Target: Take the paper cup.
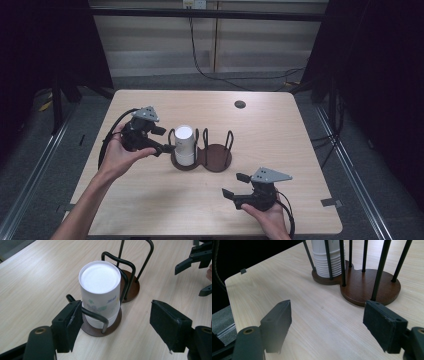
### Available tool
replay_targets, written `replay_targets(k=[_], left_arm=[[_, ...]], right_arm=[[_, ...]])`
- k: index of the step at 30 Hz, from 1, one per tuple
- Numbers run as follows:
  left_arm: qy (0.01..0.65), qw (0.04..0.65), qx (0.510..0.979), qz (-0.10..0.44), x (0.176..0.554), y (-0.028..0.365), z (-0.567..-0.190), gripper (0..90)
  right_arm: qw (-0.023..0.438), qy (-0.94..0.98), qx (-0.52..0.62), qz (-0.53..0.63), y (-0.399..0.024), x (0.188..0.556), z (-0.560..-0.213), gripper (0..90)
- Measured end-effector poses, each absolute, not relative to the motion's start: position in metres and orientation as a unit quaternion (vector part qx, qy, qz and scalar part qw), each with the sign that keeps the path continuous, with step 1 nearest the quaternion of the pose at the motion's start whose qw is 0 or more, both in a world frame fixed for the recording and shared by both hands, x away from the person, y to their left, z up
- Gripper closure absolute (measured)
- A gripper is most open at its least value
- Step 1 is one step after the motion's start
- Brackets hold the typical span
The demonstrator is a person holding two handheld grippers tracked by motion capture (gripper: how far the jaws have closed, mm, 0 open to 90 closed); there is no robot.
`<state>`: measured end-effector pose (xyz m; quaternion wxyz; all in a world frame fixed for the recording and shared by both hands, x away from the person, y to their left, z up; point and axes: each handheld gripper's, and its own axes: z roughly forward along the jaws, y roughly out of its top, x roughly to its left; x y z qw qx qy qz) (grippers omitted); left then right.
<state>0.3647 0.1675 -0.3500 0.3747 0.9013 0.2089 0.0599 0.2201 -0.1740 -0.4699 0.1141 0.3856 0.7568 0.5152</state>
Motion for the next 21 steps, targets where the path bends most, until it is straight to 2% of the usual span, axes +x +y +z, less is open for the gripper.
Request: replay_targets(k=[5,14,20,21], left_arm=[[0.206,0.358,0.909,0.061,0.369,0.16,-0.349,22.1],[0.21,0.345,0.913,0.053,0.378,0.149,-0.349,20.5],[0.202,0.324,0.923,0.047,0.386,0.144,-0.348,21.6],[0.204,0.325,0.922,0.05,0.386,0.143,-0.347,24.2]], right_arm=[[0.112,0.76,0.386,0.511,-0.173,0.22,-0.47,22.4],[0.112,0.762,0.384,0.509,-0.173,0.219,-0.471,22.7],[0.11,0.763,0.384,0.509,-0.173,0.219,-0.471,22.5],[0.109,0.763,0.383,0.509,-0.172,0.219,-0.471,22.5]])
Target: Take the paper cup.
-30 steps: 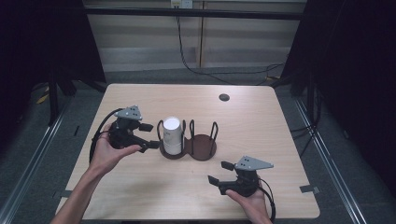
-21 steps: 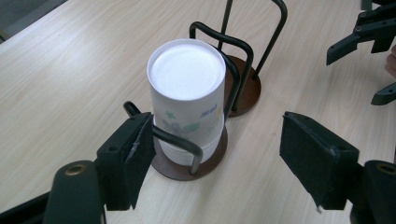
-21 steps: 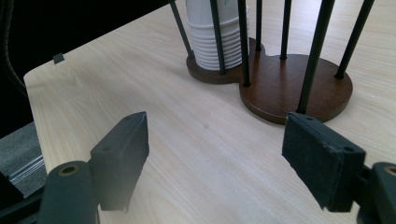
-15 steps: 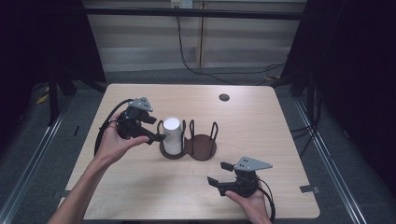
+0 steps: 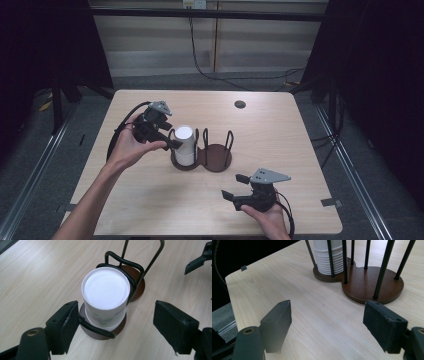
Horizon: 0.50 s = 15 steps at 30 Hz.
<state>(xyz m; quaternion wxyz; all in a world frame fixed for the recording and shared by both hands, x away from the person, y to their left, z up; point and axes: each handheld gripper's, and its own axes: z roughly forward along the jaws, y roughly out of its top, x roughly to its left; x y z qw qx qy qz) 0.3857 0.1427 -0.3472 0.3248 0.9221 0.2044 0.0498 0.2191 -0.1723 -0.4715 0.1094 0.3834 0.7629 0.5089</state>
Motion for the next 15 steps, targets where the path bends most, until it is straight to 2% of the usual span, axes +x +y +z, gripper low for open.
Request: replay_targets(k=[5,9,15], left_arm=[[0.206,0.32,0.924,0.045,0.392,0.136,-0.346,27.1],[0.201,0.312,0.928,0.043,0.397,0.129,-0.345,23.5],[0.204,0.313,0.927,0.028,0.401,0.12,-0.349,23.9]], right_arm=[[0.106,0.765,0.382,0.507,-0.172,0.219,-0.472,22.5],[0.104,0.765,0.382,0.508,-0.171,0.219,-0.473,22.4],[0.105,0.766,0.38,0.507,-0.172,0.22,-0.473,22.4]])
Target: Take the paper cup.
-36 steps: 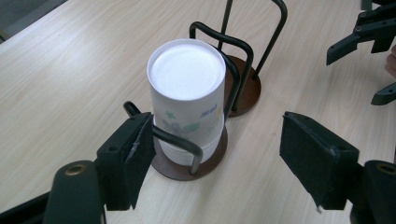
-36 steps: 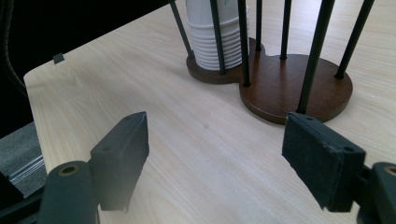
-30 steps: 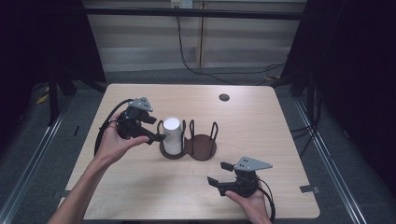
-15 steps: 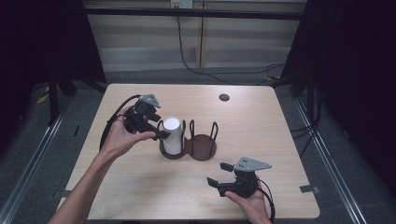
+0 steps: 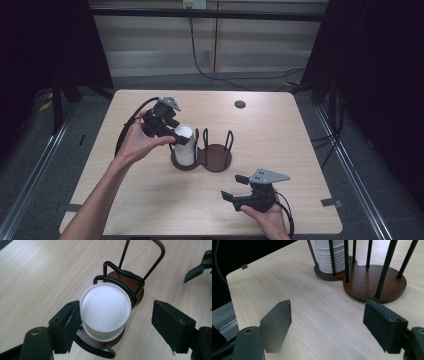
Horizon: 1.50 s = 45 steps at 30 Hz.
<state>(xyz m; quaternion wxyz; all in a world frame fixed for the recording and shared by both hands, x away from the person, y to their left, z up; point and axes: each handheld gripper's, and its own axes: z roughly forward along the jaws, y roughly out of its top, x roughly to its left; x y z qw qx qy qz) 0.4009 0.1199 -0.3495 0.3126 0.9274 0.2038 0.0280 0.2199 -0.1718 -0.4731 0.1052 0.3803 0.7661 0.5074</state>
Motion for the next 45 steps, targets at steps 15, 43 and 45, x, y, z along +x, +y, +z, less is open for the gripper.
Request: replay_targets(k=[15,43,45], left_arm=[[0.208,0.261,0.942,0.029,0.414,0.105,-0.352,25.6],[0.207,0.232,0.95,0.041,0.413,0.094,-0.36,34.6],[0.206,0.232,0.95,0.044,0.412,0.094,-0.359,34.7]], right_arm=[[0.103,0.768,0.381,0.505,-0.172,0.22,-0.474,22.5],[0.099,0.772,0.386,0.495,-0.171,0.221,-0.475,22.9],[0.1,0.772,0.386,0.494,-0.171,0.221,-0.475,22.9]])
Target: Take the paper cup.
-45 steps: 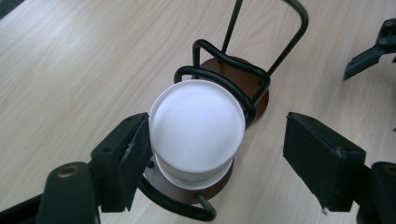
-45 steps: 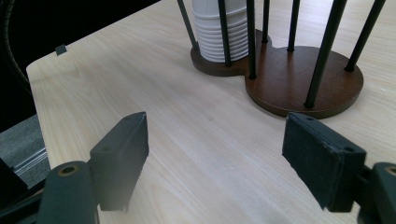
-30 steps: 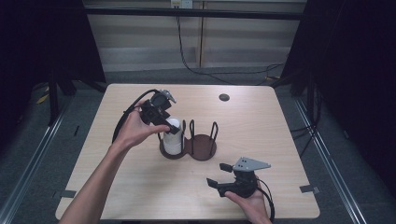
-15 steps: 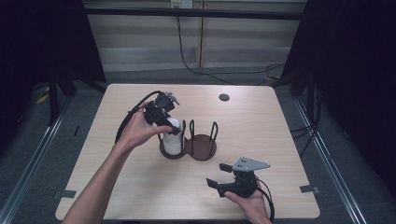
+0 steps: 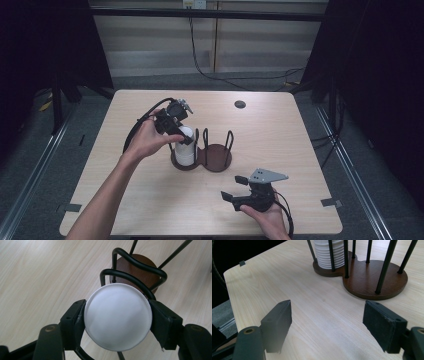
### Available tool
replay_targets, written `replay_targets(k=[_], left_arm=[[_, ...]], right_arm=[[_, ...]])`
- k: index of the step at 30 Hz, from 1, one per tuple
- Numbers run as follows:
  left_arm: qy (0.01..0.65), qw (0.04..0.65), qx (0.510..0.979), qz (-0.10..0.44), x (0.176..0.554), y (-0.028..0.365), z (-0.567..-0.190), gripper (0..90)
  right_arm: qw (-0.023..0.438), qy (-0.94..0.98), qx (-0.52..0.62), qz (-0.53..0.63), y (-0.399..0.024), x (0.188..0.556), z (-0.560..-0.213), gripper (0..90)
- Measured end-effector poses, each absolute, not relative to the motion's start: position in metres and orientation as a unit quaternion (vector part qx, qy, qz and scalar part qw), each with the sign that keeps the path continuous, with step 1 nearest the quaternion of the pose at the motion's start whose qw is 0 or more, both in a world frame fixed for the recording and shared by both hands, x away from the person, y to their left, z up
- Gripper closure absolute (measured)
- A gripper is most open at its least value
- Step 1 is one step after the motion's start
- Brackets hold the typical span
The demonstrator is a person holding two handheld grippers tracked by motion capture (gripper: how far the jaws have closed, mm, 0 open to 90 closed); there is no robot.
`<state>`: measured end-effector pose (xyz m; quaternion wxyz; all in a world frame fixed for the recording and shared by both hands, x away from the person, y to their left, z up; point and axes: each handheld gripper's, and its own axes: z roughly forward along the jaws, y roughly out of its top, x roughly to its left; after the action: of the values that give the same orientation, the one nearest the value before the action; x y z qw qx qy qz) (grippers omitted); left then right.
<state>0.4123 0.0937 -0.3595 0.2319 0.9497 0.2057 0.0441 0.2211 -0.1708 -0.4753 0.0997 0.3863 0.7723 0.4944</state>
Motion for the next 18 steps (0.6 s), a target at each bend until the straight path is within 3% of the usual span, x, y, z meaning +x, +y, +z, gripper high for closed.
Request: replay_targets(k=[18], left_arm=[[0.209,0.238,0.948,0.04,0.4115,0.0954,-0.3505,36.3]], right_arm=[[0.098,0.771,0.39,0.494,-0.1717,0.2216,-0.4754,23.3]])
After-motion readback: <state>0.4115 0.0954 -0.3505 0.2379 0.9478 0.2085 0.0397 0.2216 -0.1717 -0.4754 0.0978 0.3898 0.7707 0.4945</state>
